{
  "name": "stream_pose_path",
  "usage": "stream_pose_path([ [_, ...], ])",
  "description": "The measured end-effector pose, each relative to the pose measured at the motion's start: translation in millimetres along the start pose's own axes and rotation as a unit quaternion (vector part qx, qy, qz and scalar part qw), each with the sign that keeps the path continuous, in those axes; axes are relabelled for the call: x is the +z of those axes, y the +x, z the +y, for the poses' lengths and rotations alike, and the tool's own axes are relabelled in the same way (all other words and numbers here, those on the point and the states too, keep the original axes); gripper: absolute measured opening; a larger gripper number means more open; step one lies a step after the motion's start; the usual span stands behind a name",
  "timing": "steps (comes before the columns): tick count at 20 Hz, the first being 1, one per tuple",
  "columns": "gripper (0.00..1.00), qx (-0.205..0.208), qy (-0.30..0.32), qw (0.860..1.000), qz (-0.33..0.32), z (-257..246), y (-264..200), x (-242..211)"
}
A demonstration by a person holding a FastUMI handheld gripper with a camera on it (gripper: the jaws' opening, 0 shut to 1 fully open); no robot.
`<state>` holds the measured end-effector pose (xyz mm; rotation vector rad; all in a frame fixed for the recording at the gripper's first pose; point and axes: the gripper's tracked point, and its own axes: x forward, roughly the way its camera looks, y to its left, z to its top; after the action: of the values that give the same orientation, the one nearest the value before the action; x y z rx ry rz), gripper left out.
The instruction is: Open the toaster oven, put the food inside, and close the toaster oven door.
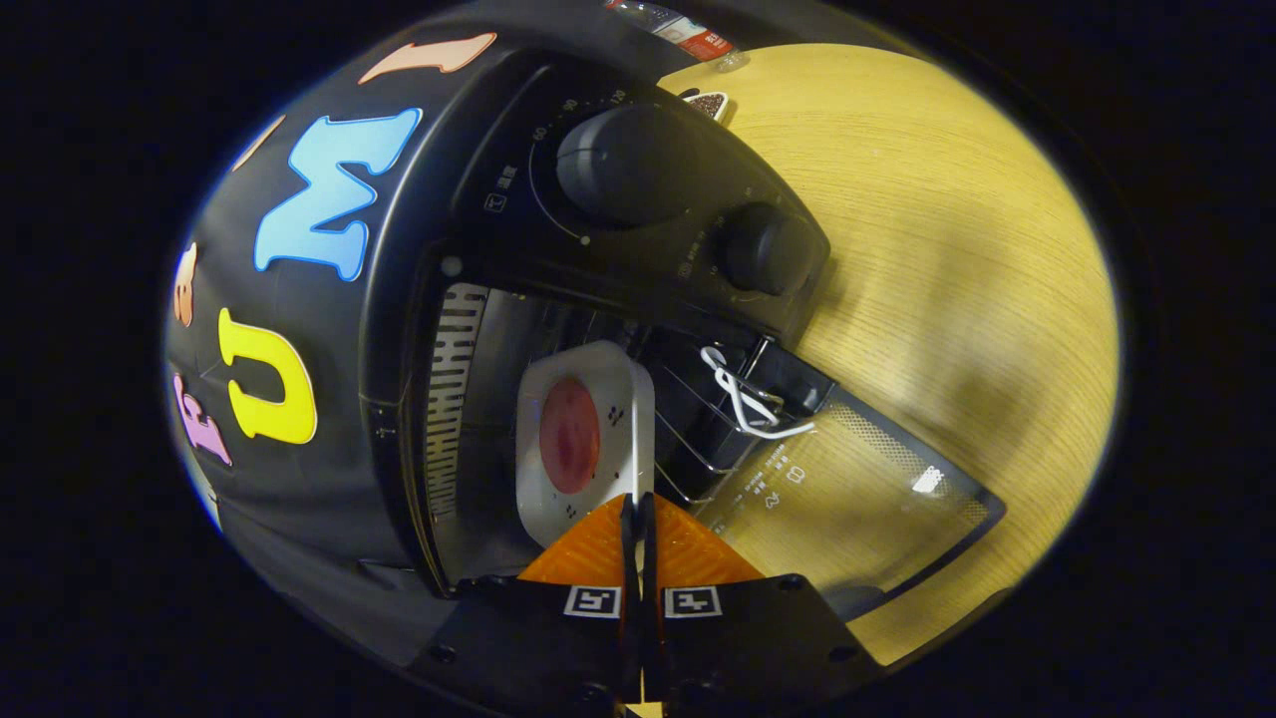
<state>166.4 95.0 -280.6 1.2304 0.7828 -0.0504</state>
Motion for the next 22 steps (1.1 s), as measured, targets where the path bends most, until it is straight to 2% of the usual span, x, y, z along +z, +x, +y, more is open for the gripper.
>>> stream_pose_path([
  [5,0.03,0.004,-0.003,1.0,-0.028,13,21,12],
  [15,0.12,0.02,-0.026,0.998,-0.05,22,12,1],
  [17,0.18,0.03,-0.03,0.998,-0.049,26,7,-1],
  [19,0.34,0.039,-0.031,0.998,-0.045,31,0,-6],
  [21,0.39,0.052,-0.038,0.997,-0.05,39,-9,-7],
  [22,0.55,0.051,-0.043,0.996,-0.051,39,-13,-9],
])
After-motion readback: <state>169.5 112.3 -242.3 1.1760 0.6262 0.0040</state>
